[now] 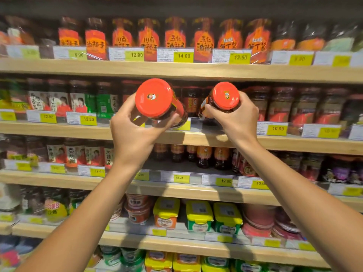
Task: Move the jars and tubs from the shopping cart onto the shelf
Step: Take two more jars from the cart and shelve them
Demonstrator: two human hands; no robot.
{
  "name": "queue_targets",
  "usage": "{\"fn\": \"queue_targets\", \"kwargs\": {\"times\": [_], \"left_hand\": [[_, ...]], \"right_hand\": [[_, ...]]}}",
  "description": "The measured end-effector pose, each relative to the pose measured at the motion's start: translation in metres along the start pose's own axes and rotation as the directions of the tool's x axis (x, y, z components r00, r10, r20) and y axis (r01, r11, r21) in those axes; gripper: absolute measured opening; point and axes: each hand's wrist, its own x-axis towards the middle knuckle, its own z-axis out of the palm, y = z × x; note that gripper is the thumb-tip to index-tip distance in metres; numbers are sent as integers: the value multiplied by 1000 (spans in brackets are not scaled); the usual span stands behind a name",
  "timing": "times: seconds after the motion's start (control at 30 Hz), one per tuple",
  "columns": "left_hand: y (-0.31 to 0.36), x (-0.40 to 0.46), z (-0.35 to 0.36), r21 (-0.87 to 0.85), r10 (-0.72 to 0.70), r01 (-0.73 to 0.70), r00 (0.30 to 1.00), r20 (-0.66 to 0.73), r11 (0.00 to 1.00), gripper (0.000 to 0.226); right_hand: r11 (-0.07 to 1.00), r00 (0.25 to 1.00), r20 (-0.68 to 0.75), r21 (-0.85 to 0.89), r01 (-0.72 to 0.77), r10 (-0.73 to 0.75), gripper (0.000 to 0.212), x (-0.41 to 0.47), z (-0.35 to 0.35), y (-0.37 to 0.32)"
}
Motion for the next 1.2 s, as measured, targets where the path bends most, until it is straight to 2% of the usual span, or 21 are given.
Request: {"fn": "queue_targets", "kwargs": {"times": [0.23,0.43,0.57,0.8,1.2], "left_hand": [[-8,21,23,25,20,-19,1000,-11,1000,64],[-22,26,41,63,27,-25,999,-28,998,66],[-25,29,50,114,40,-35,998,-47,993,66],[-34,40,56,220,33,-19,998,-60,975,67],[-59,43,71,371,-32,39,999,-27,928,65]], "right_hand": [[979,995,54,-190,-76,87,59,19,6,11],[947,990,63,-304,-103,127,73,32,14,6],[910,973,122,-393,-135,197,66,42,20,1],[861,950,202,-497,-111,239,87,53,39,-3],[844,899,290,-517,-140,327,106,60,18,7]]}}
